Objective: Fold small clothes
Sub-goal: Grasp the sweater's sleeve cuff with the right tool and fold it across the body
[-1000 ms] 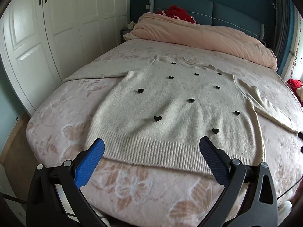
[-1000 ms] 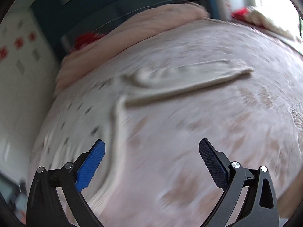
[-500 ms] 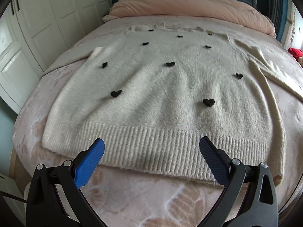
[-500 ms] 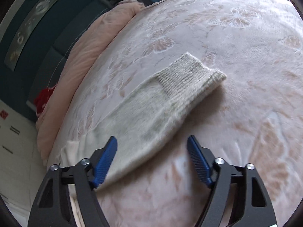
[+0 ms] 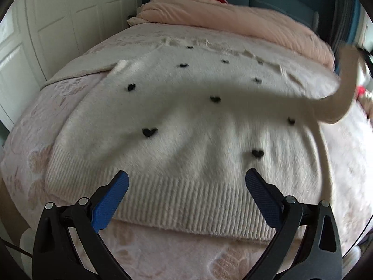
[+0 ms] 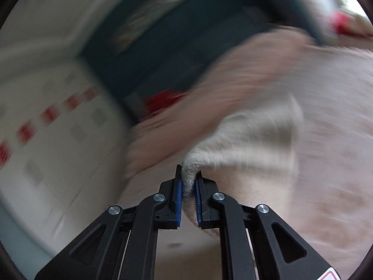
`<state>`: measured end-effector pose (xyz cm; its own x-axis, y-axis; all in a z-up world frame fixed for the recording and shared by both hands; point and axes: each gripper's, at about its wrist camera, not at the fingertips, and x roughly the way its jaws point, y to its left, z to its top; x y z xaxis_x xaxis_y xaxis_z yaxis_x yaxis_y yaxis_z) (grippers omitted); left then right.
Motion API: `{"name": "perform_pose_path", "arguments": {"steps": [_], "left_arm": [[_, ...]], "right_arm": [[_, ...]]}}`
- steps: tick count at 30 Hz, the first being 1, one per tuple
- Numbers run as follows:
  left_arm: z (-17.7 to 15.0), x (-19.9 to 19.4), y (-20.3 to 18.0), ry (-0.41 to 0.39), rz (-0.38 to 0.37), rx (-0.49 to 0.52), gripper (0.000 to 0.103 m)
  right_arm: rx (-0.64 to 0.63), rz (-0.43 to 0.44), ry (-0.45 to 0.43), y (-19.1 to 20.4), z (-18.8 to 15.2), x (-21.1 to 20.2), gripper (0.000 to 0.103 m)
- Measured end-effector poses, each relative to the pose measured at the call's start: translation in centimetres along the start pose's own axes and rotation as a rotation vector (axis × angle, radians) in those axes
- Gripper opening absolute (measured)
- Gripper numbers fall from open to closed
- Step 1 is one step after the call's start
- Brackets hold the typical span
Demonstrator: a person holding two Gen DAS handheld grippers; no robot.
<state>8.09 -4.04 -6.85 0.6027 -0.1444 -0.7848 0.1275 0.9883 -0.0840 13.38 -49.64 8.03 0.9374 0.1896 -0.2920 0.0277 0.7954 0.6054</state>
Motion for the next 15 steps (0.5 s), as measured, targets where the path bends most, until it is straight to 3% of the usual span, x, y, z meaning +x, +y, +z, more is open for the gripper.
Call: {"name": "perform_pose_path", "arguments": {"steps": [3, 4, 7, 9, 10, 15], "left_arm": [[0.9, -0.4, 1.6, -0.009, -0.023, -0.057, 0.098], [1.2, -0.5, 2.1, -0.010, -0.029, -0.074, 0.098], [3.0, -0.5, 4.2, -0.005, -0.057, -0.125, 0.098], [4.4, -0.3, 5.5, -0.011, -0.092, -0.157, 0.098], [5.5, 0.0, 6.2, -0.013, -0.118, -0.175, 0.098], [11.4, 4.0, 6.1, -0.014, -0.190, -0.204, 0.098]], "right_arm": [[-0.161, 0.148, 0.162, 10.1, -3.6, 7.9, 0.024], [-0.202, 0.161, 0.214, 11.8, -4.7, 9.8, 0.040], [-0.319, 0.101, 0.321, 15.2, -9.5, 13.7, 0.044], [-0.324, 0.065, 0.317, 14.2, -11.1, 12.4, 0.049], [-0.317, 0.031, 0.310, 13.2, -11.6, 11.4, 0.057], [-0.349, -0.321, 0.351, 4.5, -14.8, 6.5, 0.060]]}}
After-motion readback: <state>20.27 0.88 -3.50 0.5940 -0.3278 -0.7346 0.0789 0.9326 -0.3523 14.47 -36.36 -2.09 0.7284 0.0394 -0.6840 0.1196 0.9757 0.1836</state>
